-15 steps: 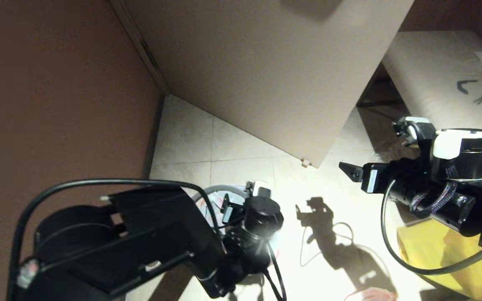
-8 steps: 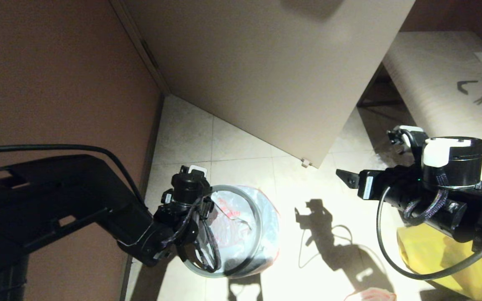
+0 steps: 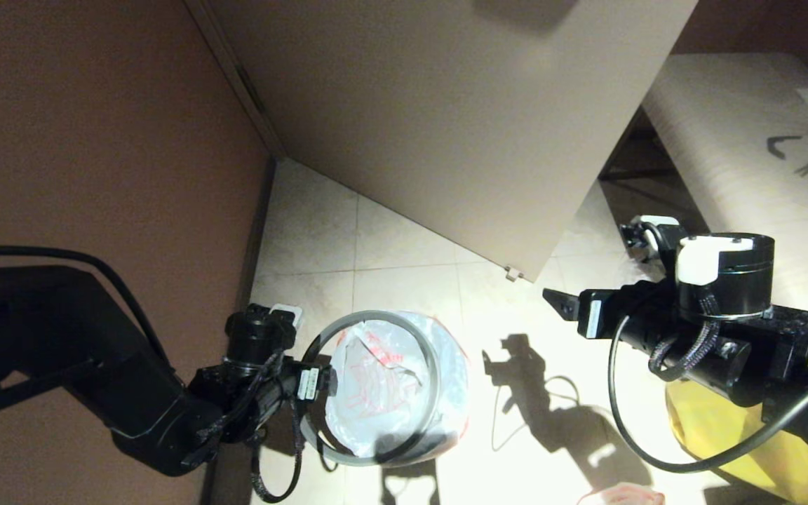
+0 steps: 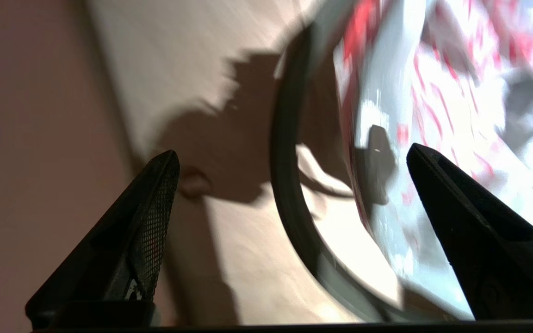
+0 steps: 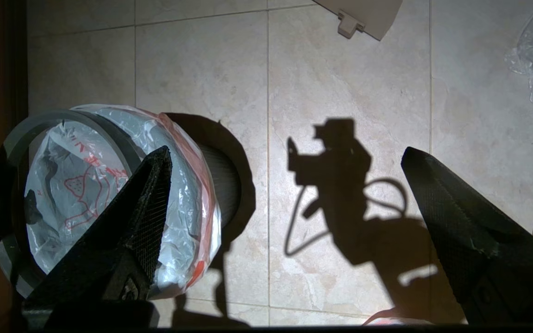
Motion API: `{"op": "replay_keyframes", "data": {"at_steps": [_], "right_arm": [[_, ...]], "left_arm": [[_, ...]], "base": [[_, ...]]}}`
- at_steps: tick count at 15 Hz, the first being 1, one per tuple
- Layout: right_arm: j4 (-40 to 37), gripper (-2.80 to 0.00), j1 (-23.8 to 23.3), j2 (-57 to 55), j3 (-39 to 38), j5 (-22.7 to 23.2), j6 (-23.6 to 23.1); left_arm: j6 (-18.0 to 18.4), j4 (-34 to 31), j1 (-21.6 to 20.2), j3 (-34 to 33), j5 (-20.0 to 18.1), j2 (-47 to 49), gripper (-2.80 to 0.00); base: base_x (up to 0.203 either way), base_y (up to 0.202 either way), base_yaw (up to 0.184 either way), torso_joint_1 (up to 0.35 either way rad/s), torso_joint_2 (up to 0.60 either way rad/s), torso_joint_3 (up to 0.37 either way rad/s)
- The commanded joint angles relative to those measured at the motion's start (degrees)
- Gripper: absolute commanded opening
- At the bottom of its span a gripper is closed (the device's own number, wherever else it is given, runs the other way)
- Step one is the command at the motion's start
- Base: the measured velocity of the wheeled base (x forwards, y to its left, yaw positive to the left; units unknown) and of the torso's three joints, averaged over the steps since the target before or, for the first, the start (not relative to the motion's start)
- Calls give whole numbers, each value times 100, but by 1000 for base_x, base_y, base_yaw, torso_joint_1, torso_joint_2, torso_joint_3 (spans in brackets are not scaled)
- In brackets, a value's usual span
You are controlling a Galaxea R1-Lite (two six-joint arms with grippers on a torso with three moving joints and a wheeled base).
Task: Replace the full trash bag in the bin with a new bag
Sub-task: Place the trash can ring on the trash can
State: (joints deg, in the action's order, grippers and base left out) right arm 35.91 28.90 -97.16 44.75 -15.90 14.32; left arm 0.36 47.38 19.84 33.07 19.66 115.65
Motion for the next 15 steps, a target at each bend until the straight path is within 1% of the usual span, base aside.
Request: {"op": "replay_keyframes", "data": {"at_steps": [1, 2, 4, 6, 8, 10, 14, 15], "right_arm": [[21, 0, 37, -23, 7, -10, 9], [21, 0, 28, -22, 1, -10, 9], [21, 0, 45, -29, -2, -13, 9], [21, 0, 97, -31, -2, -19, 3], [21, 0, 116, -27, -2, -24, 3], [21, 0, 115, 39, -1, -36, 0], [21, 0, 116, 66, 15, -71, 0], [21, -280, 116, 68, 7, -81, -9]], "left_arm": [[-132, 40, -264, -141, -469, 134, 0], [-177, 49, -301, -147, -590, 174, 0], [-236, 90, -311, -39, -616, 305, 0], [-244, 408, -314, -20, -550, 487, 0], [-249, 641, -314, 34, -341, 767, 0], [-338, 726, -314, 89, -258, 1036, 0], [-383, 729, -314, 161, -234, 1047, 0], [-405, 729, -314, 165, -226, 1056, 0]], "base": [[0, 0, 0, 0, 0, 0], [0, 0, 0, 0, 0, 0], [0, 0, 0, 0, 0, 0], [0, 0, 0, 0, 0, 0], [0, 0, 0, 0, 0, 0], [0, 0, 0, 0, 0, 0], [0, 0, 0, 0, 0, 0], [0, 0, 0, 0, 0, 0]]}}
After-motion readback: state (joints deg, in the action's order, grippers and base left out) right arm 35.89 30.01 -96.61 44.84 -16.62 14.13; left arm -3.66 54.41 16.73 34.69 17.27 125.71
